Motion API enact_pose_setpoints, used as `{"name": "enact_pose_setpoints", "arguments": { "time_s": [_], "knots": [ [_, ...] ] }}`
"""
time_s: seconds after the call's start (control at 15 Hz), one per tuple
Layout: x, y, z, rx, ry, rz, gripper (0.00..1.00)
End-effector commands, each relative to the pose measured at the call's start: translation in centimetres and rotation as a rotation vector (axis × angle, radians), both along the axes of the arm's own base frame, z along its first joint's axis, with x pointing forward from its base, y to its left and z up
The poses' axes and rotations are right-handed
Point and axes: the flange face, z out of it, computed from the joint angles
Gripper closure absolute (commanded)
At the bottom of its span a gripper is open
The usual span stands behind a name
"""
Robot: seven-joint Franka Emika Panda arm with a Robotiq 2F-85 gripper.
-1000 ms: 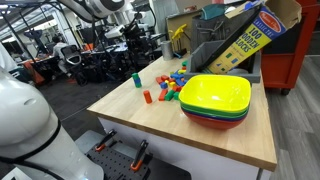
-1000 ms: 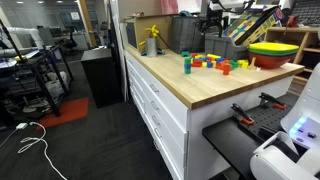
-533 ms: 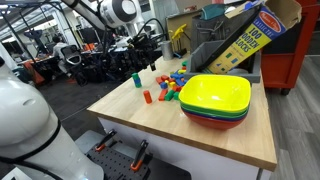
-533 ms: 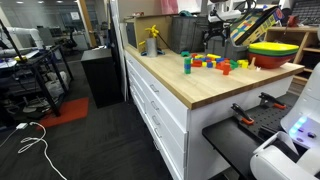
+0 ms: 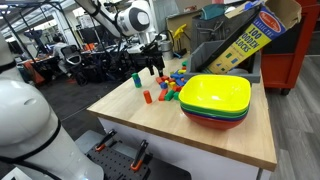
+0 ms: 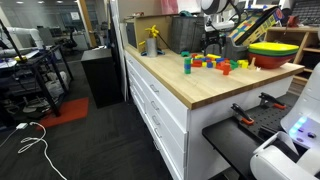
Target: Pick up a blue block and stack it on the stack on the left of the table
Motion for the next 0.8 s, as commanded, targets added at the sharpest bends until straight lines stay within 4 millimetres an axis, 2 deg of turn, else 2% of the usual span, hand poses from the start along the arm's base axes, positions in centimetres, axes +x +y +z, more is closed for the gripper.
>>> {"name": "enact_pose_setpoints", "arguments": {
  "time_s": [0.0,0.27,0.47,0.73],
  "knots": [
    [2.2,-0.9,-0.7,0.026,0.017,0.065,0.00],
    [3.4,-2.5,-2.0,0.047,0.029,0.151,0.00],
    [3.5,-3.1,-3.3,0.077,0.040,0.181,0.00],
    [2.8,-2.7,-4.3,0.130,0.052,0.173,0.00]
  ]
}}
